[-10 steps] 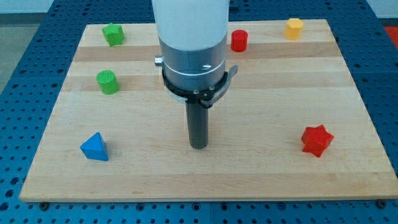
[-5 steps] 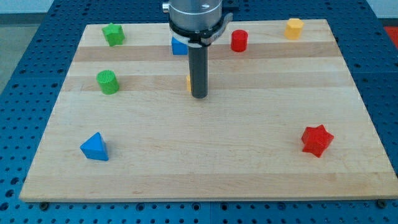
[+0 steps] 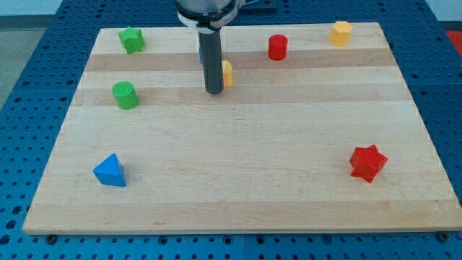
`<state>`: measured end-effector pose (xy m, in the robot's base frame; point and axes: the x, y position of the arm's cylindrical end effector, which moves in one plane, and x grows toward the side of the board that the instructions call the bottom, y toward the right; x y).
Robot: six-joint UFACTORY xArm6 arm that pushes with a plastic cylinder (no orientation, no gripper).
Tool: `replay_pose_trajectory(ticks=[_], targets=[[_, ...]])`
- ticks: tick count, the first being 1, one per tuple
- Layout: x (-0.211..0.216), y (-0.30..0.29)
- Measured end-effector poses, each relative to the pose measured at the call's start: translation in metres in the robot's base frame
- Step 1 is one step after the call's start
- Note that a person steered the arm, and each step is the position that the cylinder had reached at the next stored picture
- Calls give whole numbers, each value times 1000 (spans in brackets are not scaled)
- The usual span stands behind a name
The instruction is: Push the yellow heart close to the blue cube
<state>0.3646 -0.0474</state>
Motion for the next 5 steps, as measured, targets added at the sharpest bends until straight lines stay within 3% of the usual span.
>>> replay_pose_trajectory(ticks=[5], targets=[[-33,33]])
